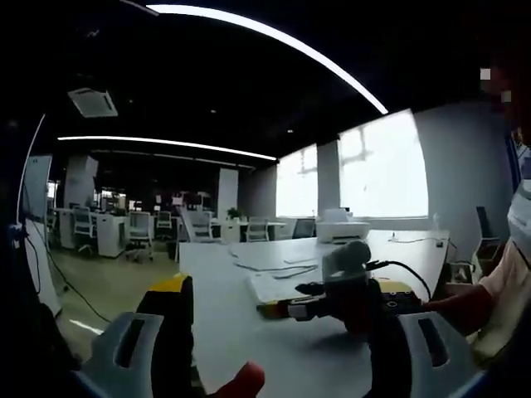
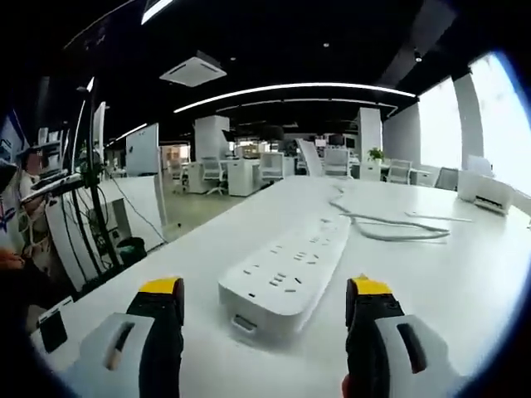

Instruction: Pick up the power strip scattered on the table, fix it on the side mounting bracket of the table, and press the switch

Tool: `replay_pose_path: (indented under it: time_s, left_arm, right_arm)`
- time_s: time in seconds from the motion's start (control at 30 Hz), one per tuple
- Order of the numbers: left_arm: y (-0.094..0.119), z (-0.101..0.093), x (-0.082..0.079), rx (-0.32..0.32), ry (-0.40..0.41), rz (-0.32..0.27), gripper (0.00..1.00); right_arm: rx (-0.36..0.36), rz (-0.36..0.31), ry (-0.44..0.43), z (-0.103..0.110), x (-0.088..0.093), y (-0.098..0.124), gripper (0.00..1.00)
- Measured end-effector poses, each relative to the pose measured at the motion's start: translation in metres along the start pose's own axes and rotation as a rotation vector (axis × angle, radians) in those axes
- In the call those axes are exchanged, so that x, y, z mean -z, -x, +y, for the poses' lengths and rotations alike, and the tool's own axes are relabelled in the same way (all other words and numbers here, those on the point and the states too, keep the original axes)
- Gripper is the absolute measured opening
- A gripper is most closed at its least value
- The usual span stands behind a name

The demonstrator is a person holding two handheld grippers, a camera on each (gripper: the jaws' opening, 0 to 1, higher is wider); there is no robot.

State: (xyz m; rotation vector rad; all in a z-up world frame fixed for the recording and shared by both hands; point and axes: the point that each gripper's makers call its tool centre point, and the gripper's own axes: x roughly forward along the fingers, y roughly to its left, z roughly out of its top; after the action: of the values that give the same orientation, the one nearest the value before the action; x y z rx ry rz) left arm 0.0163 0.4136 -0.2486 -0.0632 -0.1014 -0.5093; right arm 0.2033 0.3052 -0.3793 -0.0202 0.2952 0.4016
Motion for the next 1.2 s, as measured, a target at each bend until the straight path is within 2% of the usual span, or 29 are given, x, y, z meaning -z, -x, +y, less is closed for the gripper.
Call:
replay_pose_path:
  time_s: [0.17,0.57,0.77,0.8,0.9,0.97,1.03,1.13,1.2]
  left_arm:
    - [0.0,0.001,0.002,0.002,0.005,0.004,0.89]
    - [0.007,0.016,0.004,-0.048,0.006,0.012,0.89]
    - [0.007,0.019,0.006,-0.048,0.01,0.014,0.89]
    - [0.007,0.019,0.007,-0.048,0.01,0.015,0.89]
    - [0.006,0.018,0.008,-0.042,0.012,0.017,0.89]
    - [0.005,0.017,0.009,-0.039,0.015,0.018,0.89]
    - [0.004,0.016,0.009,-0.037,0.012,0.019,0.89]
    - [0.003,0.015,0.009,-0.036,0.012,0.019,0.89]
    - [0.003,0.014,0.01,-0.035,0.013,0.022,0.89]
  right_arm:
    - [0.029,0.008,0.004,-0.002,0.002,-0.006,0.76]
    - [0.067,0.038,0.026,-0.002,0.008,-0.015,0.76]
    - [0.088,0.048,0.028,0.001,0.011,-0.007,0.75]
    - [0.085,0.043,0.008,0.003,0.011,-0.006,0.75]
    - [0.096,0.065,0.018,0.0,0.014,-0.017,0.75]
    - [0.104,0.067,0.022,-0.001,0.015,-0.013,0.72]
    - [0.111,0.072,0.02,-0.005,0.014,-0.018,0.67]
    - [0.106,0.078,0.003,-0.006,0.014,-0.021,0.65]
    - [0.103,0.08,0.003,-0.009,0.013,-0.021,0.61]
